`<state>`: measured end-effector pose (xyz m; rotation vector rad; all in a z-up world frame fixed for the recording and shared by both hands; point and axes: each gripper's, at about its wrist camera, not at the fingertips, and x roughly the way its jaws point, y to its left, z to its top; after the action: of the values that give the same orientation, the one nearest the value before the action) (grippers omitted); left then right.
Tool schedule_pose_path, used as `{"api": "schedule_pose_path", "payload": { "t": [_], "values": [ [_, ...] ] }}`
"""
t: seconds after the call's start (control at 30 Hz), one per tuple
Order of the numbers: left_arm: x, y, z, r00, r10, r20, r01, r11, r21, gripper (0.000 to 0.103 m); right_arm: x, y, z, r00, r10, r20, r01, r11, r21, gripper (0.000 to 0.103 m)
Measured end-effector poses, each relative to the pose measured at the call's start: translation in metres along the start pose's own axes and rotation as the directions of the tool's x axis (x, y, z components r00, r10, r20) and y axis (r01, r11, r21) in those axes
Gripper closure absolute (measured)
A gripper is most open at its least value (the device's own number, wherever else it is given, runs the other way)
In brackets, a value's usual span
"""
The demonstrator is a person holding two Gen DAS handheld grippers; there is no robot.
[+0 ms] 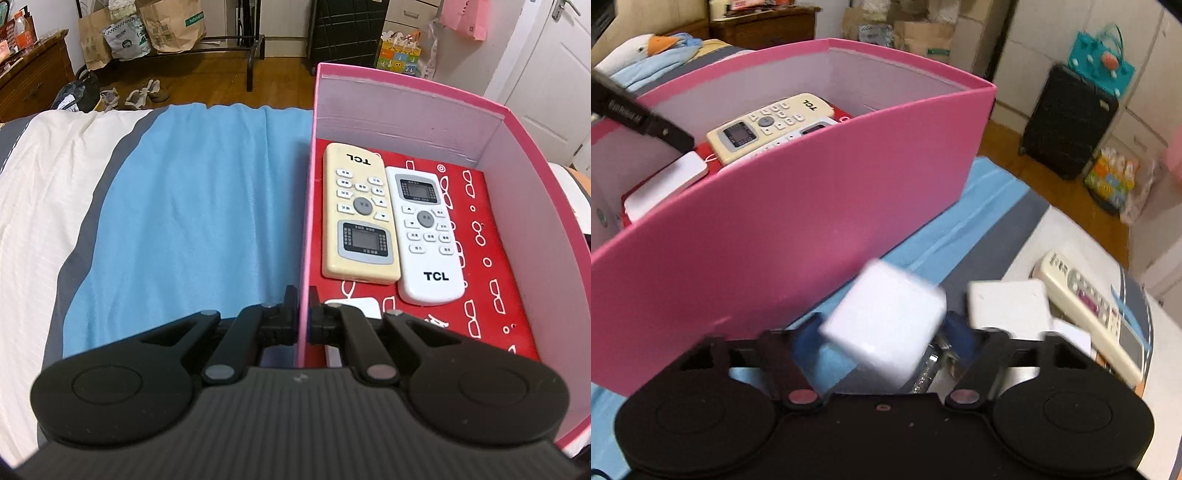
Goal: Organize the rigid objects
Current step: 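Grasp the white charger cube with the right tool, then carry the charger cube into the pink box and open the right tool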
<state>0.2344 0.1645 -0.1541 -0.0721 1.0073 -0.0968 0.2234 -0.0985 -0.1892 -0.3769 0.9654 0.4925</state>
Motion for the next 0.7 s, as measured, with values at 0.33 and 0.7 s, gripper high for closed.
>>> {"api": "schedule_pose_path", "payload": {
  "t": [0.33, 0.7],
  "values": [
    [0.001, 0.001, -0.001, 1.000, -0.006, 0.000, 0.006, 1.000, -0.009, 0.100, -0.018, -0.005, -0.003, 0.999, 0.015, -0.041, -0.011, 0.995, 0.095, 0.040],
    [0.001, 0.003, -0.002, 1.000, -0.014, -0.002, 0.014, 1.000, -0.011, 0.099, -0.007, -0.002, -0.008, 0.994, 0.050, -0.097, -0.040, 0.994, 0.106, 0.035]
  ]
}}
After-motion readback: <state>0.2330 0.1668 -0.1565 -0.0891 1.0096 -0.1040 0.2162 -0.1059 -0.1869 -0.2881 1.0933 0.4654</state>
